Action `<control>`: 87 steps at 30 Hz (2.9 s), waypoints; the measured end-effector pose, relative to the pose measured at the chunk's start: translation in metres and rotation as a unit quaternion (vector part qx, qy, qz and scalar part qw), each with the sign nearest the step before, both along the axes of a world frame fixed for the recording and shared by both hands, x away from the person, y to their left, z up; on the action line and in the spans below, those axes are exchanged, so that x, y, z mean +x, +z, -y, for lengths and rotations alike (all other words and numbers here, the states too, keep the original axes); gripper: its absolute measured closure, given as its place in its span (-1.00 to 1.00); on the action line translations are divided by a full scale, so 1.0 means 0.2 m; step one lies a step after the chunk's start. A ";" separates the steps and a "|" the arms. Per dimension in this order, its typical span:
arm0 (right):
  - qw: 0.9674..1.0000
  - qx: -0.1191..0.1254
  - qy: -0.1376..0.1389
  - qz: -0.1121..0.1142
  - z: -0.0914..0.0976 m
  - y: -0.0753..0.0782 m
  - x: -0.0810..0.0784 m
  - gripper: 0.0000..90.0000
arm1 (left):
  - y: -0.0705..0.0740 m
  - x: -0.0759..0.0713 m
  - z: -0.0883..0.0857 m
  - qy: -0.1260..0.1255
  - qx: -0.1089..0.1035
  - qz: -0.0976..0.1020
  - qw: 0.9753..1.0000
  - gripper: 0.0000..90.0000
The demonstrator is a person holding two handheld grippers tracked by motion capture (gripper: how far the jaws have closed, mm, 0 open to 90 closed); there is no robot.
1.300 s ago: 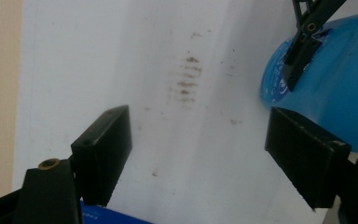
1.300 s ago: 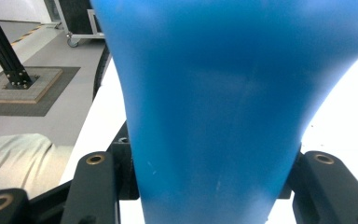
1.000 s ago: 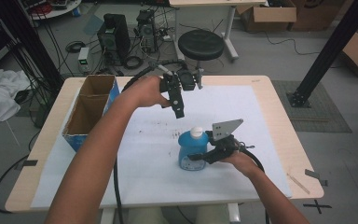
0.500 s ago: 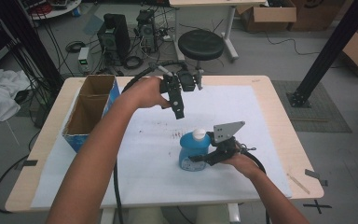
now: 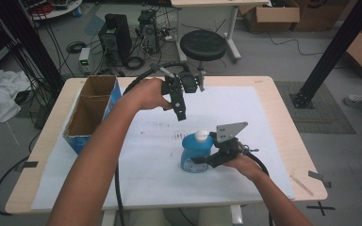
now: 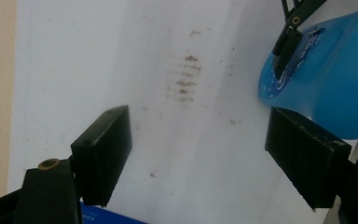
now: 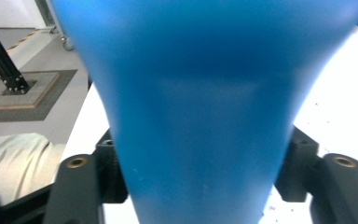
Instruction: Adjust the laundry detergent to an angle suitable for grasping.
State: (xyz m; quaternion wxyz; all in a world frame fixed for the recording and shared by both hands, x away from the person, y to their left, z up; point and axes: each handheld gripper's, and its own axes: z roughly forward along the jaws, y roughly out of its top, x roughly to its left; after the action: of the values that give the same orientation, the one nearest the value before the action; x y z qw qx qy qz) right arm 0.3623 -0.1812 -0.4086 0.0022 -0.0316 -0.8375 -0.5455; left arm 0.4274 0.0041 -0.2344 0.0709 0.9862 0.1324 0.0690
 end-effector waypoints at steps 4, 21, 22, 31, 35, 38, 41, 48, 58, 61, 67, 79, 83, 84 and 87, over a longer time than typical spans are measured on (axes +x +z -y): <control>1.000 0.003 -0.007 -0.003 0.00 0.00 0.00 -0.31 | 0.00 0.00 0.00 0.000 -0.001 0.001 1.000 -0.48; 1.000 0.007 -0.018 -0.012 0.04 0.01 0.00 -0.47 | -0.01 0.02 -0.01 0.005 -0.001 -0.001 1.000 -0.48; 1.000 0.007 -0.019 -0.013 0.05 0.01 0.00 -0.49 | -0.01 0.02 -0.01 0.005 0.000 -0.001 1.000 -0.48; 0.999 0.009 -0.029 -0.014 0.08 0.01 -0.01 -0.56 | -0.01 0.02 -0.01 0.007 -0.002 -0.001 1.000 -0.48; 0.999 0.010 -0.032 -0.015 0.09 0.01 -0.01 -0.60 | -0.01 0.02 -0.01 0.007 -0.002 -0.001 1.000 -0.48; 0.999 0.005 -0.037 -0.015 0.10 0.01 -0.01 -0.65 | -0.01 0.02 -0.01 0.009 -0.002 -0.002 1.000 -0.48; 0.999 -0.005 -0.044 -0.014 0.12 0.02 -0.02 -0.66 | -0.02 0.03 -0.01 0.009 -0.003 -0.002 1.000 -0.48; 0.998 -0.033 -0.056 -0.009 0.23 0.06 -0.04 -0.67 | -0.02 0.04 0.00 0.009 -0.005 -0.004 1.000 -0.48; 0.992 -0.076 -0.092 -0.028 0.44 0.15 -0.04 -0.66 | -0.04 0.06 0.01 0.010 -0.009 -0.007 1.000 -0.49; 0.990 -0.088 -0.102 -0.041 0.51 0.20 -0.02 -0.66 | -0.04 0.07 0.02 0.009 -0.012 -0.007 1.000 -0.49; 0.984 -0.113 -0.128 -0.041 0.60 0.31 0.03 -0.66 | -0.05 0.08 0.02 0.008 -0.015 -0.009 1.000 -0.50; 0.968 -0.197 -0.151 -0.033 0.66 0.53 0.22 -0.63 | -0.07 0.12 0.03 0.007 -0.017 -0.012 1.000 -0.50; 0.961 -0.227 -0.152 -0.041 0.68 0.56 0.31 -0.61 | -0.07 0.12 0.05 0.004 -0.017 -0.012 1.000 -0.50; 0.960 -0.232 -0.152 -0.041 0.68 0.56 0.33 -0.61 | -0.08 0.12 0.05 0.004 -0.017 -0.012 1.000 -0.50; 0.957 -0.246 -0.149 -0.048 0.68 0.57 0.39 -0.61 | -0.07 0.13 0.05 0.007 -0.017 -0.012 1.000 -0.50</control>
State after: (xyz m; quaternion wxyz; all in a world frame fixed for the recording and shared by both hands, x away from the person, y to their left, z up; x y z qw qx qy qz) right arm 0.4404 -0.3172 -0.2937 -0.0474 -0.1819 -0.9304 -0.3146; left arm 0.4526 -0.0065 -0.2492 0.0859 0.9847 0.1416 0.0550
